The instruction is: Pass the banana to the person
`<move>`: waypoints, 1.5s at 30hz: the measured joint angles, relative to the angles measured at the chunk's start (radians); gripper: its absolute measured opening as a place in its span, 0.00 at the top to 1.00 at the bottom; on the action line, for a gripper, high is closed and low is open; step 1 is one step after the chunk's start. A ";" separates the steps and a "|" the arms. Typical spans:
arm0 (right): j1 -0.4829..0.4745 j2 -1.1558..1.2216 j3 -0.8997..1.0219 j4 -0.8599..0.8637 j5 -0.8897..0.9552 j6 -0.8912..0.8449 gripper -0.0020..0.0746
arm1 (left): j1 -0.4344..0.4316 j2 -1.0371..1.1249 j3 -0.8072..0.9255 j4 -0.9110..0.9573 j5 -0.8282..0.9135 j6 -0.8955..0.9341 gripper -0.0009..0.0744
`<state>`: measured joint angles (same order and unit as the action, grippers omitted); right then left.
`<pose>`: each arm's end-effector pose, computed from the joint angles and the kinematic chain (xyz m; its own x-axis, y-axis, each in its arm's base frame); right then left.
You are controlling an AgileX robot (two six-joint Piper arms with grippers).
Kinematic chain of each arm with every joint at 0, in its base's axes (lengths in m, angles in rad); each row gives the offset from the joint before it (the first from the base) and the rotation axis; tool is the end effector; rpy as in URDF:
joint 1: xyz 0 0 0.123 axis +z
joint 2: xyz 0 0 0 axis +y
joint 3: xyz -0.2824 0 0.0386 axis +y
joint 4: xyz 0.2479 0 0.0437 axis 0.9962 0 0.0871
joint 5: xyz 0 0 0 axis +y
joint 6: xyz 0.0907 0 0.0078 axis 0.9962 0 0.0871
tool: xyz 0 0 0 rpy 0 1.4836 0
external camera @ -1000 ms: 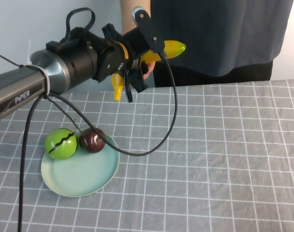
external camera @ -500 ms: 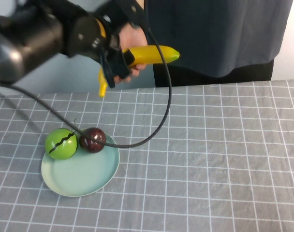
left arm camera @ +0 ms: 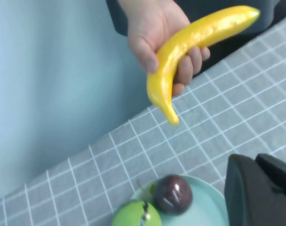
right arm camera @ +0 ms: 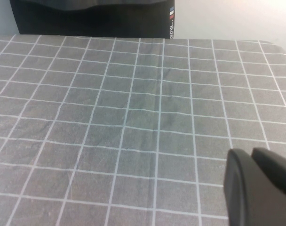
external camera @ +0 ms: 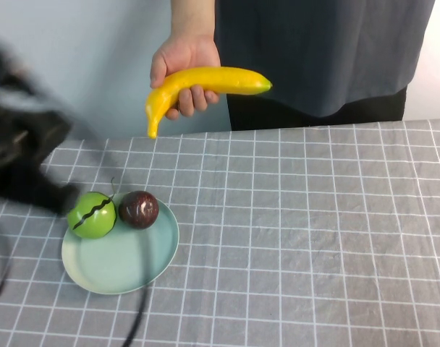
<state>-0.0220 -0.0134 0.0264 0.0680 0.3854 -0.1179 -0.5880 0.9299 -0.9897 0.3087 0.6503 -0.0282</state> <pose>0.0522 0.0012 0.1704 -0.3048 -0.0481 -0.9512 -0.0191 0.9988 -0.0444 0.1643 -0.0893 0.3894 -0.2855 0.4486 -0.8469 0.4836 0.8304 0.2768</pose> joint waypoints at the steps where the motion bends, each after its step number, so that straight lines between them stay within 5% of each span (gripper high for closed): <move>1: 0.000 0.000 0.000 0.000 0.000 0.000 0.98 | 0.000 -0.061 0.042 0.001 -0.005 -0.020 0.99; 12: 0.000 0.000 0.000 0.000 0.000 0.000 0.98 | 0.000 -0.597 0.400 -0.019 -0.067 -0.129 0.99; 25: 0.000 0.000 0.000 0.000 0.000 0.000 0.98 | 0.000 -0.738 0.639 -0.020 -0.115 -0.243 0.99; 35: 0.000 0.000 0.000 0.000 0.000 0.000 0.98 | 0.082 -0.931 0.850 0.357 -0.291 -0.681 0.99; 39: 0.000 0.000 0.000 0.000 0.000 0.000 0.98 | 0.213 -0.942 0.881 0.250 -0.300 -0.555 0.99; 45: 0.000 0.000 0.000 0.000 0.000 0.000 0.98 | 0.447 -0.944 0.983 -0.189 -0.551 -0.058 0.99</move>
<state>-0.0220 -0.0134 0.0264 0.0680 0.3854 -0.1179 -0.1412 -0.0143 -0.0071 0.1193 0.0996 -0.0858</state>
